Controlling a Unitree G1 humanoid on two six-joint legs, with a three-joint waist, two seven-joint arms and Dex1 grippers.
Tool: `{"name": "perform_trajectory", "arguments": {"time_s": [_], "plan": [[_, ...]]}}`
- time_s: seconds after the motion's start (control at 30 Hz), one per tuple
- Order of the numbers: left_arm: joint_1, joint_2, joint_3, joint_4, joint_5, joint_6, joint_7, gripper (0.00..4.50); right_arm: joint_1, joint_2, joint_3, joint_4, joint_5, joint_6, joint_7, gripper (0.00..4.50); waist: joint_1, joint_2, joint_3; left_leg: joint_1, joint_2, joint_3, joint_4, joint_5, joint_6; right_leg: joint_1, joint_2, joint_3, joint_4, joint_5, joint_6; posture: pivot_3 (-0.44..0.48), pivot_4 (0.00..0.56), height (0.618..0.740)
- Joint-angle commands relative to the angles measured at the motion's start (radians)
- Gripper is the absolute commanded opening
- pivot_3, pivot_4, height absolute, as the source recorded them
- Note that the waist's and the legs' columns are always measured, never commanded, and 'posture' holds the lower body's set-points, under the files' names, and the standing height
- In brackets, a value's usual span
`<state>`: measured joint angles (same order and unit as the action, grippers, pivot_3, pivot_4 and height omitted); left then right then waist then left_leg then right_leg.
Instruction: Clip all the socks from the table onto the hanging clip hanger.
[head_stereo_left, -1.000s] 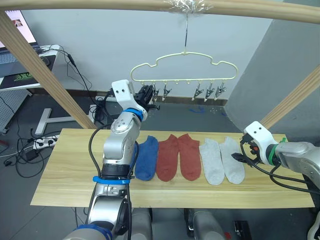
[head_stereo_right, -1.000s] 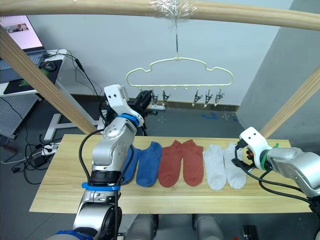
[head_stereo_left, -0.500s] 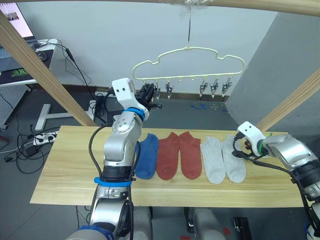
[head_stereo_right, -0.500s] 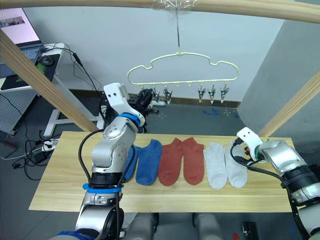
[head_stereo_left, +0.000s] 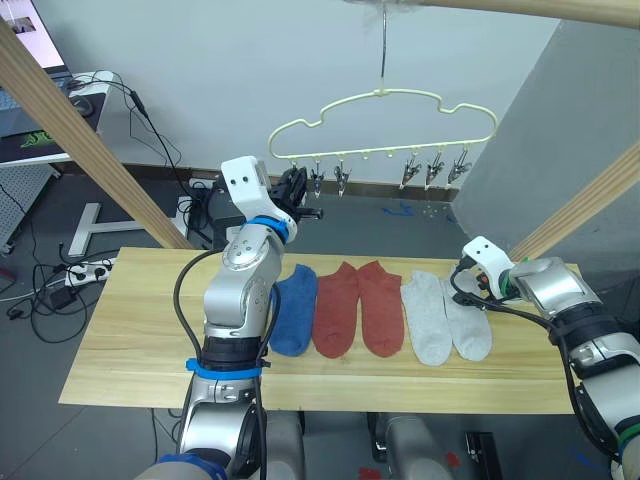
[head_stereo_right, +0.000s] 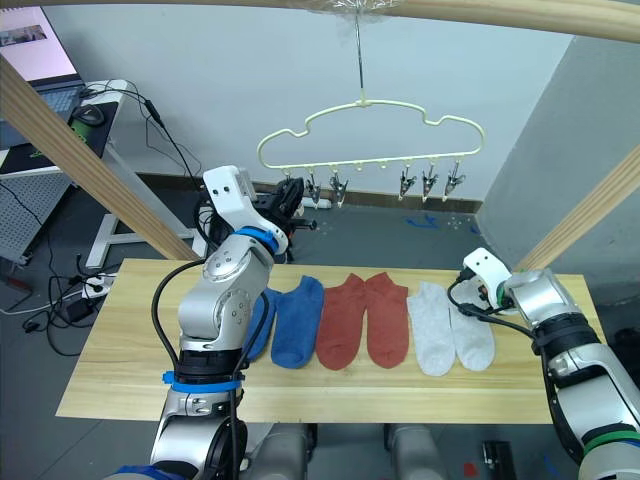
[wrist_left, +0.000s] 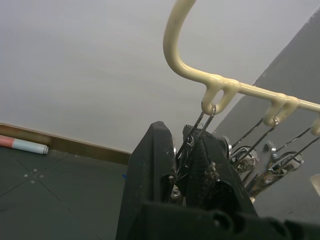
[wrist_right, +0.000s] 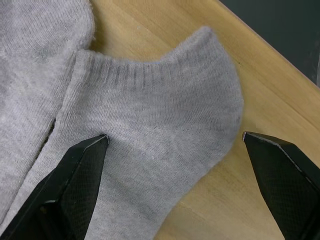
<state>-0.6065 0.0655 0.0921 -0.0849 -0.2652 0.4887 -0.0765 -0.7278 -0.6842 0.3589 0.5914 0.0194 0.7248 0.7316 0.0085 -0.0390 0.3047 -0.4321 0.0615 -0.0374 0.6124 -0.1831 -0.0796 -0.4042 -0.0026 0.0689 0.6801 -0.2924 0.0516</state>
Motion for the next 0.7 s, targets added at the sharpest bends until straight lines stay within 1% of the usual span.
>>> {"name": "perform_trajectory", "arguments": {"time_s": [0.03,0.13,0.17,0.2,0.27,0.4,0.43,0.5,0.63,0.7], "plan": [[0.002,0.002,0.004,-0.054,-0.011,0.009,0.0,0.26,0.03,0.015,0.009,0.028,-0.032,-0.002,0.031,4.5,0.0,0.0,0.0,0.0,0.0,0.0,0.0,0.0,0.0,0.0,0.0,0.0,0.0,0.0,0.0,0.154,0.335,0.74],[0.001,0.006,0.008,-0.056,-0.013,0.015,-0.001,0.26,0.038,0.017,-0.001,0.023,-0.045,0.001,0.045,3.94,0.0,0.0,0.0,0.0,0.0,-0.001,0.0,0.0,0.0,0.0,0.0,0.0,0.0,0.0,0.0,0.154,0.333,0.74],[0.0,0.007,0.009,-0.055,-0.013,0.015,-0.001,0.26,0.04,0.017,-0.003,0.021,-0.05,0.002,0.05,3.57,0.0,0.0,0.0,0.0,0.0,-0.001,0.0,0.0,0.0,0.0,0.0,0.0,0.0,0.0,0.0,0.154,0.333,0.74],[-0.001,0.007,0.009,-0.053,-0.013,0.014,-0.002,0.26,0.041,0.018,-0.006,0.02,-0.055,0.004,0.054,3.3,0.001,0.0,0.0,0.0,0.0,-0.001,0.0,0.0,0.0,0.0,0.0,-0.001,0.0,0.0,0.0,0.154,0.333,0.74],[-0.004,0.009,0.009,-0.05,-0.013,0.012,-0.002,0.26,0.043,0.019,-0.011,0.018,-0.064,0.008,0.061,2.51,0.001,0.0,0.0,0.0,0.0,-0.001,0.0,0.0,0.0,0.0,0.0,-0.001,0.0,0.0,0.001,0.154,0.333,0.74],[-0.005,0.009,0.01,-0.048,-0.013,0.01,-0.002,0.26,0.048,0.017,-0.02,0.017,-0.077,0.012,0.068,1.09,0.006,0.0,0.0,0.0,0.0,-0.001,0.0,0.001,-0.001,0.0,0.0,0.0,0.0,0.001,0.001,0.154,0.328,0.74],[-0.006,0.009,0.012,-0.047,-0.016,0.011,-0.004,0.26,0.049,0.017,-0.021,0.018,-0.079,0.013,0.069,0.81,0.008,0.0,0.0,0.0,0.0,-0.001,0.0,0.001,-0.001,0.0,0.0,0.0,0.0,0.001,0.002,0.152,0.327,0.74],[-0.005,0.009,0.017,-0.047,-0.029,0.022,-0.01,0.26,0.05,0.018,-0.025,0.019,-0.086,0.014,0.07,0.07,0.01,0.0,0.0,0.0,0.0,-0.001,0.0,0.001,-0.001,0.0,0.0,0.0,0.0,0.001,0.002,0.151,0.326,0.74],[-0.011,0.012,0.043,-0.051,-0.088,0.081,-0.026,0.26,0.068,0.01,-0.028,-0.019,-0.098,0.022,0.082,0.02,0.014,0.0,0.0,0.0,0.0,-0.001,0.0,0.001,-0.001,0.0,0.0,-0.001,0.0,0.001,0.002,0.141,0.319,0.74],[-0.018,0.019,0.068,-0.056,-0.137,0.131,-0.04,0.26,0.087,-0.01,-0.035,-0.09,-0.101,0.038,0.09,0.02,0.014,0.0,0.0,0.0,0.0,-0.001,0.0,0.001,-0.001,0.0,0.0,-0.001,0.0,0.001,0.002,0.134,0.316,0.74]]}}
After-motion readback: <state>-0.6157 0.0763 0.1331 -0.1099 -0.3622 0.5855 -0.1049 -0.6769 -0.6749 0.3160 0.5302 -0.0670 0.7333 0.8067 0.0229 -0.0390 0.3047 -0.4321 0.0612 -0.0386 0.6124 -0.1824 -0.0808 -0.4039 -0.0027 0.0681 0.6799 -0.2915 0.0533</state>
